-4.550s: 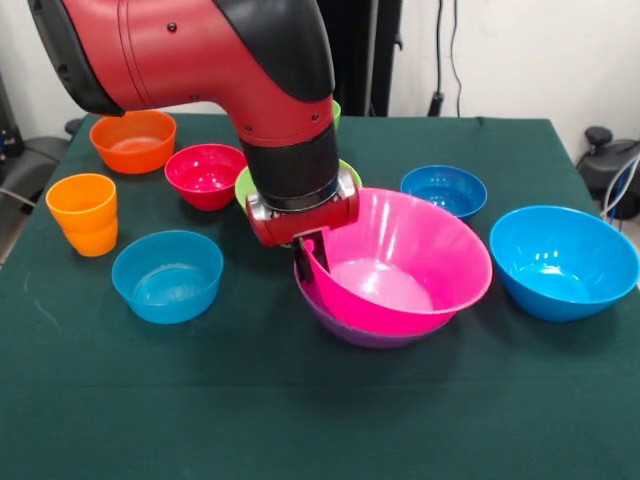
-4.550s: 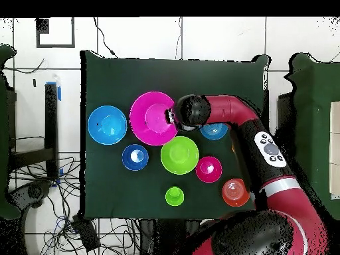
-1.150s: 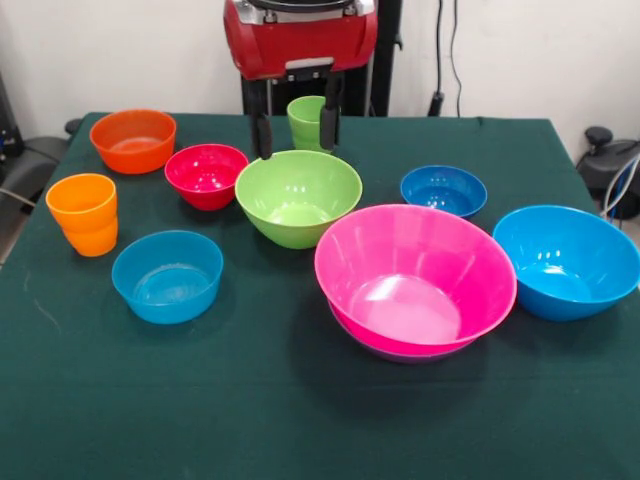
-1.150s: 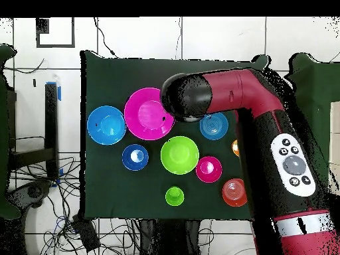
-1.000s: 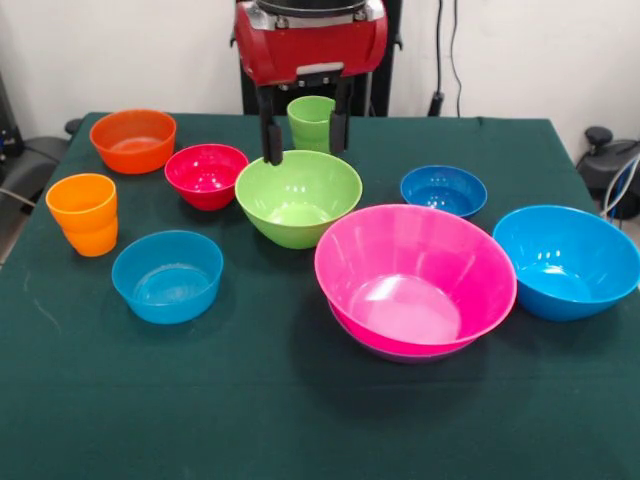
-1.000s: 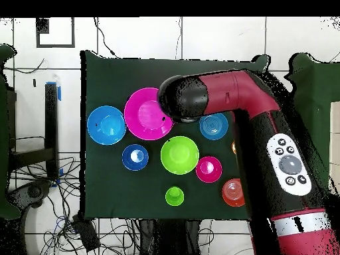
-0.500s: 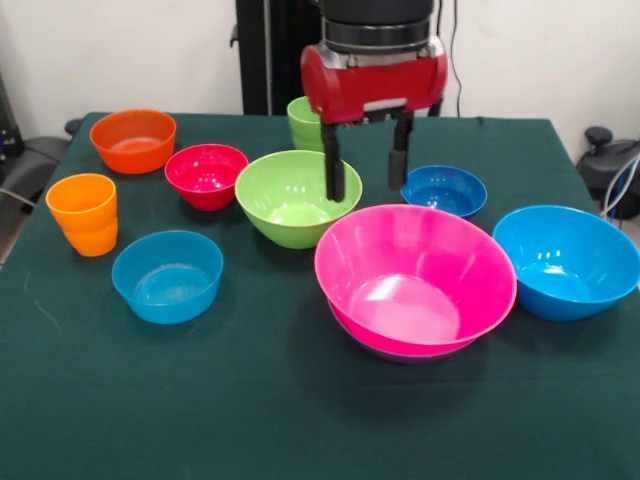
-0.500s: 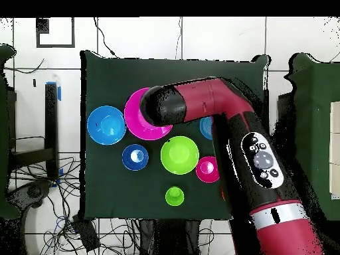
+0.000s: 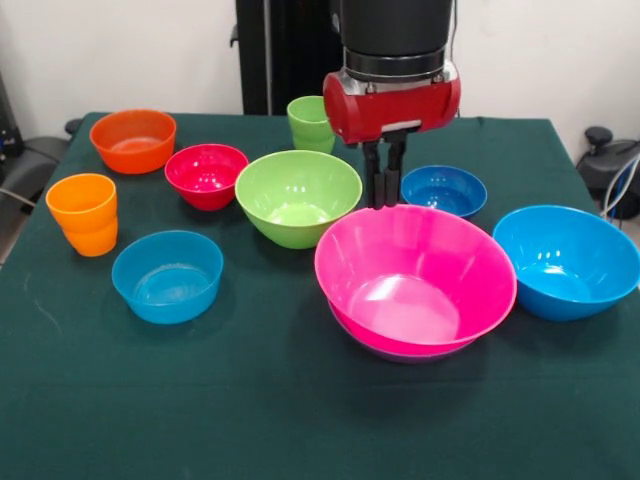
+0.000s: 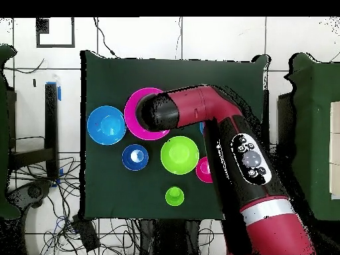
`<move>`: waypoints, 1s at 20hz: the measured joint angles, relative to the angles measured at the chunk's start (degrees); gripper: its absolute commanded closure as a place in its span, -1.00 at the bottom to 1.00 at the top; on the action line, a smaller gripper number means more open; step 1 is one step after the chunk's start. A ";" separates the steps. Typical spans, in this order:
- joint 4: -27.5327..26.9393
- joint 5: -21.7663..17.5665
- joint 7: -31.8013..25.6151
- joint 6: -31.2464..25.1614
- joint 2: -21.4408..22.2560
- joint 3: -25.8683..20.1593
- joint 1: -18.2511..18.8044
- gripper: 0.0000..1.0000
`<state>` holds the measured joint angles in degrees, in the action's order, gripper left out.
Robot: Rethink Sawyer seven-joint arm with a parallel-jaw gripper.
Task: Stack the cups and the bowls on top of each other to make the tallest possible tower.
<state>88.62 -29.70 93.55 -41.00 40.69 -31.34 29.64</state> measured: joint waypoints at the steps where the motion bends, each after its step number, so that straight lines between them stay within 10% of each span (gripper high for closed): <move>1: 0.03 0.09 0.16 0.00 0.00 0.24 -0.12 1.00; 20: 0.00 1.24 1.60 3.80 -3.99 6.14 -2.56 1.00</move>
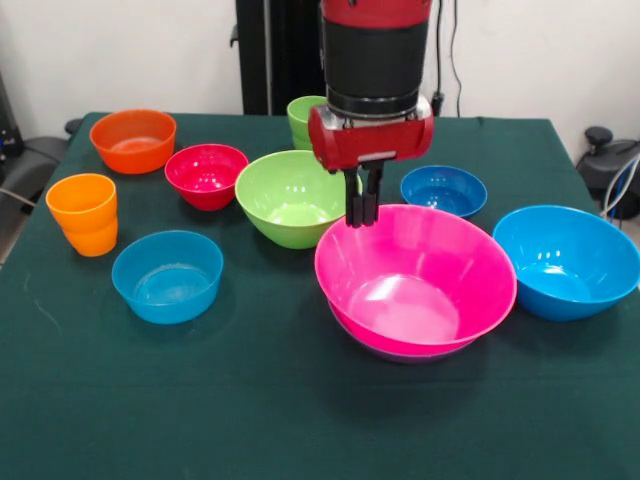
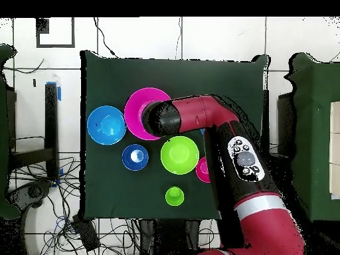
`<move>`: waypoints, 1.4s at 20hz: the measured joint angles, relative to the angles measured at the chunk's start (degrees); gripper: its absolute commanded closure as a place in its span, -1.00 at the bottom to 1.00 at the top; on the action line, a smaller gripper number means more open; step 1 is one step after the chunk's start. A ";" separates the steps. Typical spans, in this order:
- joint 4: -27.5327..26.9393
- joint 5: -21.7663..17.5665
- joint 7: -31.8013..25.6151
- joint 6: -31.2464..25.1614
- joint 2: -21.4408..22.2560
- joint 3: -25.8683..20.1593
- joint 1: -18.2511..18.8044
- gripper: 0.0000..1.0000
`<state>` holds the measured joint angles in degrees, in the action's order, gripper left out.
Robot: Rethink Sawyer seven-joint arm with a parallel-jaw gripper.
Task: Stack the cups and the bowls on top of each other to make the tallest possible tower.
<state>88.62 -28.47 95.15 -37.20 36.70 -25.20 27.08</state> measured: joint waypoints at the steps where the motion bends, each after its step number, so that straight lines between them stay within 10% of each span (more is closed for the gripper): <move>1: 0.02 0.00 0.13 0.56 -0.38 0.17 -0.11 1.00; 28: -0.16 2.57 3.91 12.90 -13.66 3.75 -3.06 1.00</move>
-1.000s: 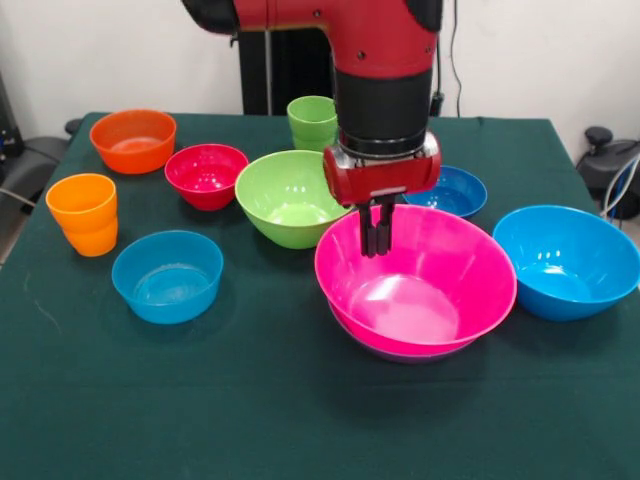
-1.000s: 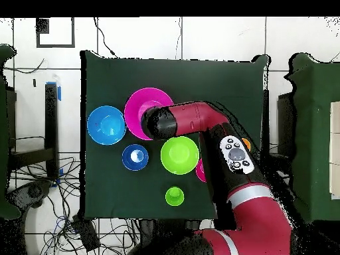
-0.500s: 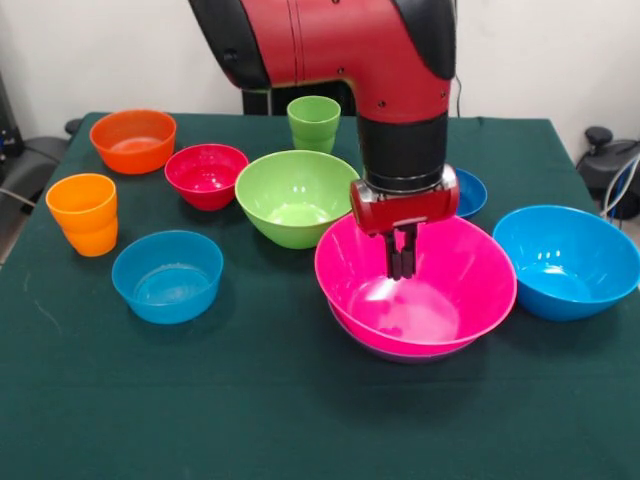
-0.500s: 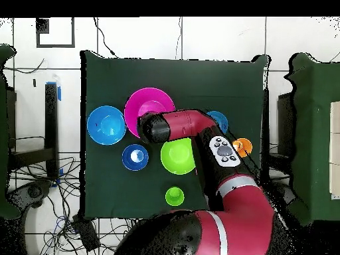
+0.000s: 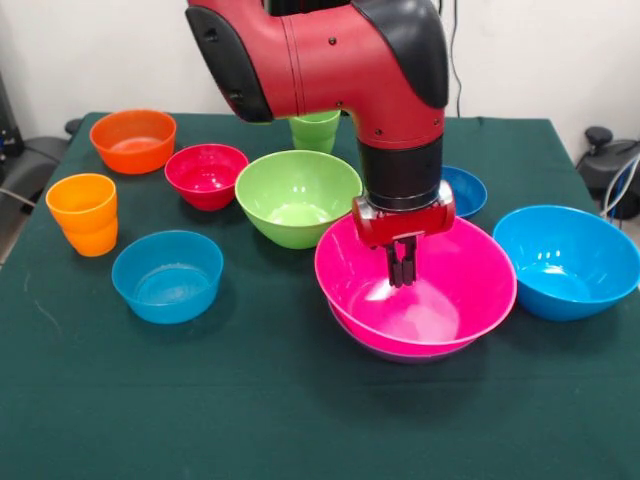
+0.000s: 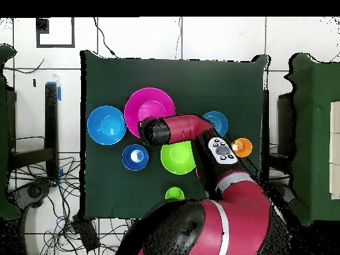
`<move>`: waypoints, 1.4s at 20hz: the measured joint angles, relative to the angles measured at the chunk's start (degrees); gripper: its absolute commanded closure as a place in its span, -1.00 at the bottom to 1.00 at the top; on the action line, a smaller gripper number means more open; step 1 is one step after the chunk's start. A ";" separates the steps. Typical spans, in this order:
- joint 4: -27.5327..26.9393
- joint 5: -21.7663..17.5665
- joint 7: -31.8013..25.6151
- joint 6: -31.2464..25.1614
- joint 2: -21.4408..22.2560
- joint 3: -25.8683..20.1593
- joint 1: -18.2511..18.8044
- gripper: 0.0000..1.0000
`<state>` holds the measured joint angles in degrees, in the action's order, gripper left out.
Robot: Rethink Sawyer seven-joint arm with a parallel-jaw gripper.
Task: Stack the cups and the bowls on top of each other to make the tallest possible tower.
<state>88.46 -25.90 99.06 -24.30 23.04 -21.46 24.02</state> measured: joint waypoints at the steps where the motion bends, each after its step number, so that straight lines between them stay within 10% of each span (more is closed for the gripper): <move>1: -0.05 0.00 0.00 0.00 0.02 0.00 0.04 1.00; 28: -6.23 -0.80 0.00 1.31 -0.29 0.54 0.95 1.00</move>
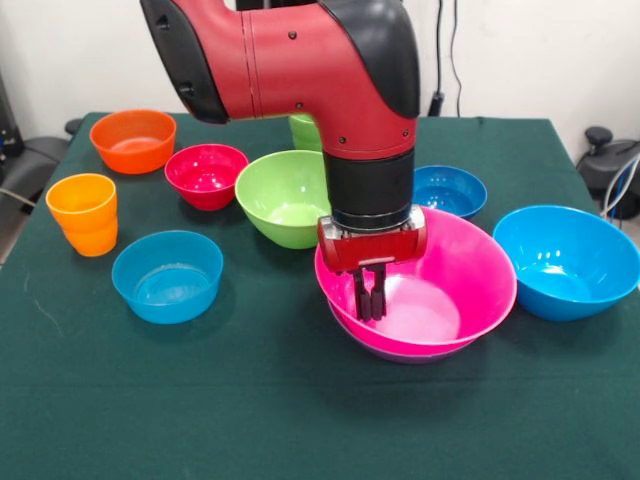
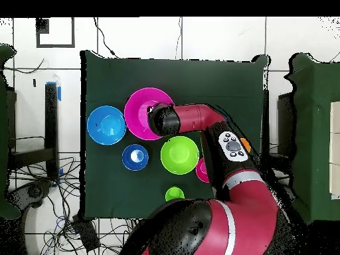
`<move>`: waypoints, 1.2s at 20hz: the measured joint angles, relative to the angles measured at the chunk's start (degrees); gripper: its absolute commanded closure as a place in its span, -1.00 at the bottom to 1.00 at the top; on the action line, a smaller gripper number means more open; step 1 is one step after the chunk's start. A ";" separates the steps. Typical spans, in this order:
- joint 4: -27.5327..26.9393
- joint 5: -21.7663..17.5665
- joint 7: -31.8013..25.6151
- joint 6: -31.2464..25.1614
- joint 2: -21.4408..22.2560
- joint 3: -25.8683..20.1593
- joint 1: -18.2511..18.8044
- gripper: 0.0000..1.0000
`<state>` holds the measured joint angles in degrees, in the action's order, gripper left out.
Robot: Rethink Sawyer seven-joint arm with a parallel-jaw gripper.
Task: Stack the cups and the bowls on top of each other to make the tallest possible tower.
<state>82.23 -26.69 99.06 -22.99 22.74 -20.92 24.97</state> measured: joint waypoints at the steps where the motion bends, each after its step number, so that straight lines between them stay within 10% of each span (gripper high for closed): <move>1: -0.22 -0.02 0.00 0.24 -0.17 0.10 -0.15 1.00; 24: -4.71 1.31 0.00 0.67 -4.37 2.43 -3.70 1.00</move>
<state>77.52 -25.39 99.06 -22.32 18.38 -18.49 21.27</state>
